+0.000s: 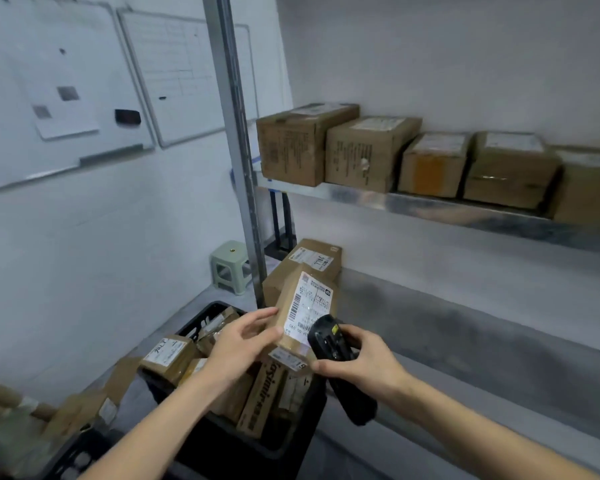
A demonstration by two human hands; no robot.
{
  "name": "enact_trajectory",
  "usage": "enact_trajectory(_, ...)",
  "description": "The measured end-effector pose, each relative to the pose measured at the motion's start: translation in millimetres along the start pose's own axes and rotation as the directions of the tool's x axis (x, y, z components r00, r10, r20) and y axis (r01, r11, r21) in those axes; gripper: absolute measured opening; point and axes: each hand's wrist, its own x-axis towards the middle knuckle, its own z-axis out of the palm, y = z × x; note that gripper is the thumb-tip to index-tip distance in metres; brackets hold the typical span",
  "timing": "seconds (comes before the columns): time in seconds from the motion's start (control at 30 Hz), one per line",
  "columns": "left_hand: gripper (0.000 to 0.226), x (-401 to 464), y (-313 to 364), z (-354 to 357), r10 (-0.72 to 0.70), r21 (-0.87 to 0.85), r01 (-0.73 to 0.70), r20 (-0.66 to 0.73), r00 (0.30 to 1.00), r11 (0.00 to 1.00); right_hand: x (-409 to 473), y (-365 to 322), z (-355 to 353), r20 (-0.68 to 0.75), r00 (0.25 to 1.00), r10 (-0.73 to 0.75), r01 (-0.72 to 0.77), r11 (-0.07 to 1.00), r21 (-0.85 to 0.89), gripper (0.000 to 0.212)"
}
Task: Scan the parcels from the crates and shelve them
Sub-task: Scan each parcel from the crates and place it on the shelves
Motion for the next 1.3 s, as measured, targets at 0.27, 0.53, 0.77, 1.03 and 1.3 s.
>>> enact_trajectory(0.27,0.034,-49.0,68.0,23.5,0.117,0.09,-0.125,0.092,0.989,0.988,-106.3,-54.2,-52.4,-0.122,0.992,-0.026,-0.015,0.947,-0.321,0.061)
enact_trajectory(0.53,0.032,-109.9,146.2,38.6,0.241,0.134,-0.274,0.222,0.945,0.952,-210.6,-114.2,-112.2,-0.272,0.961,-0.043,-0.184,0.632,-0.753,0.058)
enact_trajectory(0.77,0.027,-140.2,205.7,68.4,0.288,0.135,-0.323,0.231,0.93,0.937,-267.2,-151.9,-156.1,-0.335,0.939,-0.082,-0.262,0.46,-0.848,0.055)
enact_trajectory(1.03,0.026,-158.0,221.4,106.2,0.311,0.117,-0.342,0.22,0.925,0.932,-299.3,-156.3,-186.6,-0.345,0.937,-0.048,-0.306,0.359,-0.882,0.049)
enact_trajectory(1.3,0.026,-163.7,223.8,123.5,0.306,0.094,-0.334,0.229,0.924,0.938,-308.1,-149.6,-204.2,-0.365,0.93,-0.038,-0.328,0.359,-0.874,0.048)
